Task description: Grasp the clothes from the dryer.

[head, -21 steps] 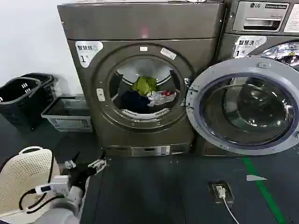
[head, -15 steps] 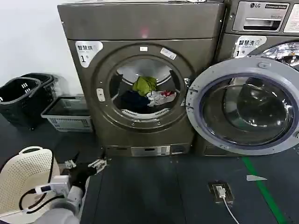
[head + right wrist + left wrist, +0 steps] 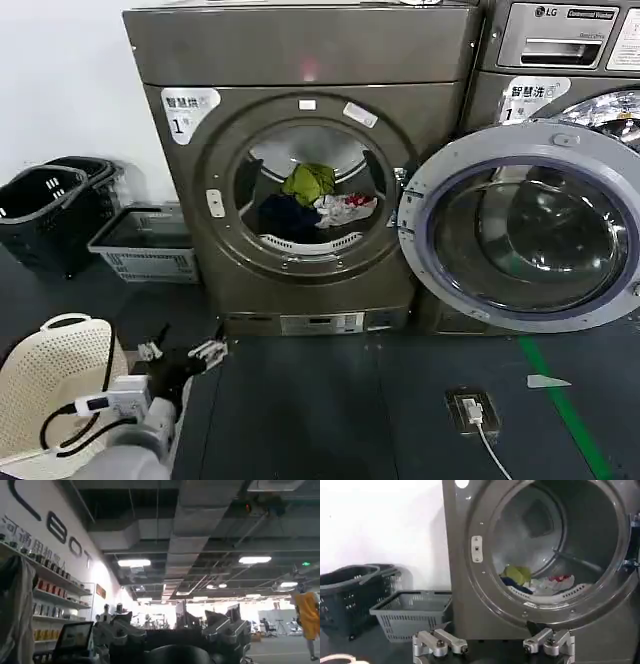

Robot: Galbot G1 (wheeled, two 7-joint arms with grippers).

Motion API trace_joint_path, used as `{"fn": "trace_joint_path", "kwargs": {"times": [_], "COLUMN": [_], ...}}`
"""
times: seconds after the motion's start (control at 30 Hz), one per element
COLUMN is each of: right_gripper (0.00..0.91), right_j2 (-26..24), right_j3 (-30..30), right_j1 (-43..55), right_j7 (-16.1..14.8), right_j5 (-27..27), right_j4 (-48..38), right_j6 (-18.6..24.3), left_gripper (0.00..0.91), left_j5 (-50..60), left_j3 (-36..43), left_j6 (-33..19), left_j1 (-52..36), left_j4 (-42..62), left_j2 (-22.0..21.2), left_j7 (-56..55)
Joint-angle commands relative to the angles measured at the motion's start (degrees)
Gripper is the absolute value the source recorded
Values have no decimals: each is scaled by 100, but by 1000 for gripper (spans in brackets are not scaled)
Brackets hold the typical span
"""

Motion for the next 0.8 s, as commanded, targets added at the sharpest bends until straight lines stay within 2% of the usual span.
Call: {"fn": "trace_joint_path", "kwargs": {"times": [0.03,0.8], "right_gripper": [907,907], "right_j2": [-4,9], "right_j3": [-18,17], "right_j1": [0,-34], "right_j7": [25,82], "right_j5": [43,41], "right_j4": [1,-61], "right_j6": [67,87], "left_gripper": [907,907], "left_j5": [5,-11], "left_j3": [-4,-28], "left_j6": [281,281], "left_j1": [1,8], "left_j4": [0,30], "left_j2": [8,19], "left_j7": [4,25]}}
